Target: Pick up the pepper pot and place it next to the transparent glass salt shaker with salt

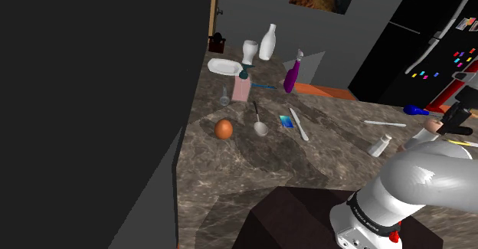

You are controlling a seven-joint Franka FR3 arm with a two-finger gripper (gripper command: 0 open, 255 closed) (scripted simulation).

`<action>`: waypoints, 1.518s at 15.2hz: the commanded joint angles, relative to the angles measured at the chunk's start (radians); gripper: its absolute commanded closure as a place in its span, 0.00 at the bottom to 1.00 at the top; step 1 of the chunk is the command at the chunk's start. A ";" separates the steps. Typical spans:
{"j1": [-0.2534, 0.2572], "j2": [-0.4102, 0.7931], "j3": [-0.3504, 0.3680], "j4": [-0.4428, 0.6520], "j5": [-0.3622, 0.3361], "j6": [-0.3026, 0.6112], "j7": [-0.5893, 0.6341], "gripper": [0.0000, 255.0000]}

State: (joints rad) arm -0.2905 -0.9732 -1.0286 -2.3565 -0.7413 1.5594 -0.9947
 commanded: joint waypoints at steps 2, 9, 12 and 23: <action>-0.001 -0.003 -0.026 -0.030 -0.021 0.032 0.006 1.00; 0.001 -0.003 -0.083 -0.079 -0.064 0.094 0.016 1.00; 0.001 -0.003 -0.083 -0.079 -0.064 0.094 0.016 1.00; 0.008 0.003 -0.039 -0.028 -0.026 0.042 0.006 0.00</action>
State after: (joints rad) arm -0.2822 -0.9712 -1.0865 -2.4039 -0.7818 1.6240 -0.9829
